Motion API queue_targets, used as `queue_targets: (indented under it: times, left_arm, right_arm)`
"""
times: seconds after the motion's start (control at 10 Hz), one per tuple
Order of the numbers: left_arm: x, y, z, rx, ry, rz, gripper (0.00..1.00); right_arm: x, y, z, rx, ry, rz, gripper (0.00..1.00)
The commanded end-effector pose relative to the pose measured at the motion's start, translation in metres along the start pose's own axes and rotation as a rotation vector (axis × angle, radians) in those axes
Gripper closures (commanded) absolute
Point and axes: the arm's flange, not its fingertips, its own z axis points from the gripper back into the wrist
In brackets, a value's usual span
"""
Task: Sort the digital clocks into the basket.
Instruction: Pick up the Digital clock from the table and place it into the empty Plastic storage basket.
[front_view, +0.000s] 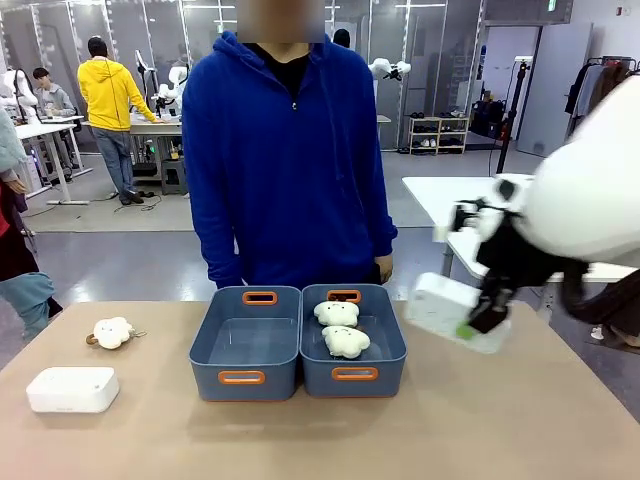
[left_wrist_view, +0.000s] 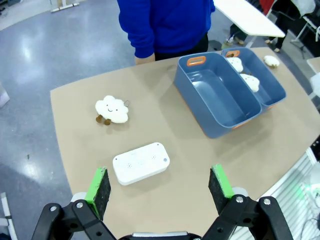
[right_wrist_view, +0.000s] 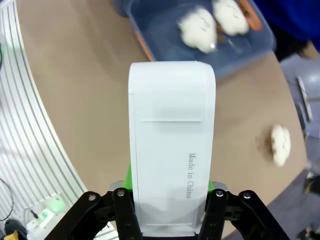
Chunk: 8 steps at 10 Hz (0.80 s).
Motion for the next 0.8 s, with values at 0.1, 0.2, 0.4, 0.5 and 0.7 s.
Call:
queue_targets:
  times: [0.1,0.2,0.4,0.5,0.7]
  left_arm:
    - [0.001,0.000,-0.001,-0.003,0.001,-0.001,0.00]
    - [0.001,0.000,-0.001,-0.003,0.001,-0.001,0.00]
    - [0.001,0.000,-0.001,-0.003,0.001,-0.001,0.00]
    - [0.001,0.000,-0.001,-0.003,0.001,-0.001,0.00]
    - [0.001,0.000,-0.001,-0.003,0.001,-0.001,0.00]
  right_arm:
    - [0.084,0.018,-0.038,0.048,0.008,0.145,0.65]
    - [0.123,0.036,-0.053,0.042,-0.015,0.220,0.65]
    - [0.187,0.063,-0.085,0.036,0.008,0.380,0.65]
    - [0.211,0.067,-0.107,0.033,0.018,0.414,0.65]
    - [0.252,0.056,-0.132,0.029,0.036,0.460,0.65]
